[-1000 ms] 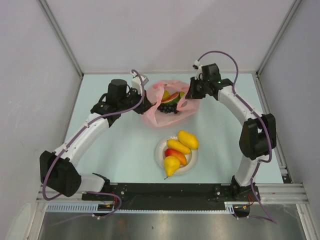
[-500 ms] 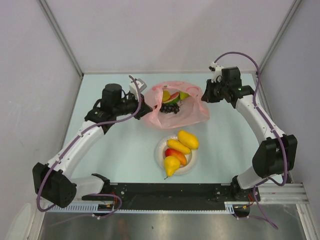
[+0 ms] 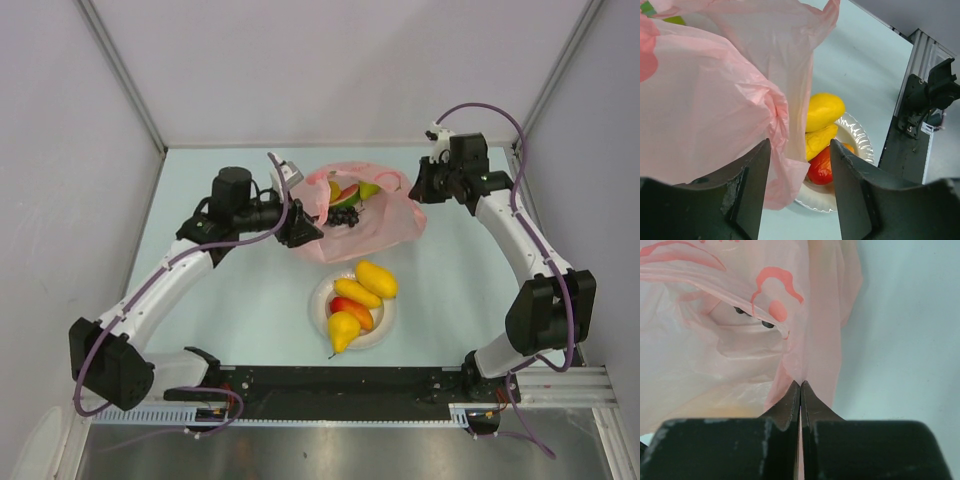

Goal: Take the fake fruits out of the plastic bag
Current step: Adjust the plastic bag at the center of the board, then take out the fake fruit from the plastic bag.

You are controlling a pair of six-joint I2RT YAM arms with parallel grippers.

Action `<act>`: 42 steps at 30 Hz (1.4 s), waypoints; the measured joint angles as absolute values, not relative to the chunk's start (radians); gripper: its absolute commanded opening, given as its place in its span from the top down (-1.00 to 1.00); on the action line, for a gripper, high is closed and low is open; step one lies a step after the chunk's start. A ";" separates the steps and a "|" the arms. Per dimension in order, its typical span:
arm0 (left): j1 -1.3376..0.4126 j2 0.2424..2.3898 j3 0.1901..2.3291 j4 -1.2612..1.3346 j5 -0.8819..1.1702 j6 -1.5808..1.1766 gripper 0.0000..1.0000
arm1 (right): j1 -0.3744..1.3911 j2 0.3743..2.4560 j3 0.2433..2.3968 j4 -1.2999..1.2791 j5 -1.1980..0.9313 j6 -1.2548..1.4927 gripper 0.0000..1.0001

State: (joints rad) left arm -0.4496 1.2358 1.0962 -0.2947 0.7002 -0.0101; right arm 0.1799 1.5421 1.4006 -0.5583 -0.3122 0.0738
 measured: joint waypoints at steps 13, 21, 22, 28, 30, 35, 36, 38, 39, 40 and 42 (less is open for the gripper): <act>-0.497 1.415 1.186 -0.304 0.560 0.015 1.00 | 0.202 1.542 1.401 -0.549 -0.311 0.056 0.62; -0.474 1.267 1.102 -0.327 0.551 0.044 1.00 | 0.183 1.525 1.464 -0.496 -0.312 -0.113 -0.12; -0.472 1.239 1.087 -0.328 0.550 0.044 1.00 | 0.206 1.514 1.477 -0.471 -0.323 -0.147 -0.11; -0.470 1.188 1.047 -0.318 0.543 0.029 1.00 | 0.463 1.488 1.534 -0.406 -0.444 -0.364 0.13; -0.469 1.188 1.030 -0.318 0.532 0.026 1.00 | 0.533 1.515 1.534 -0.414 -0.483 -0.432 0.18; -0.469 1.188 1.016 -0.318 0.512 0.026 1.00 | 0.570 1.679 1.532 -0.426 -0.481 -0.562 0.41; -0.469 1.188 1.013 -0.317 0.506 0.026 1.00 | 0.561 1.727 1.529 -0.419 -0.453 -0.589 0.42; -0.469 1.186 1.007 -0.317 0.500 0.026 1.00 | 0.540 1.804 1.525 -0.404 -0.409 -0.637 0.41; -0.468 1.186 1.005 -0.316 0.500 0.026 1.00 | 0.528 1.833 1.525 -0.396 -0.396 -0.658 0.36; -0.468 1.185 1.003 -0.316 0.500 0.026 0.99 | 0.512 1.866 1.525 -0.382 -0.387 -0.685 0.33; -0.467 1.185 1.000 -0.316 0.500 0.026 1.00 | 0.474 1.927 1.529 -0.364 -0.373 -0.737 0.28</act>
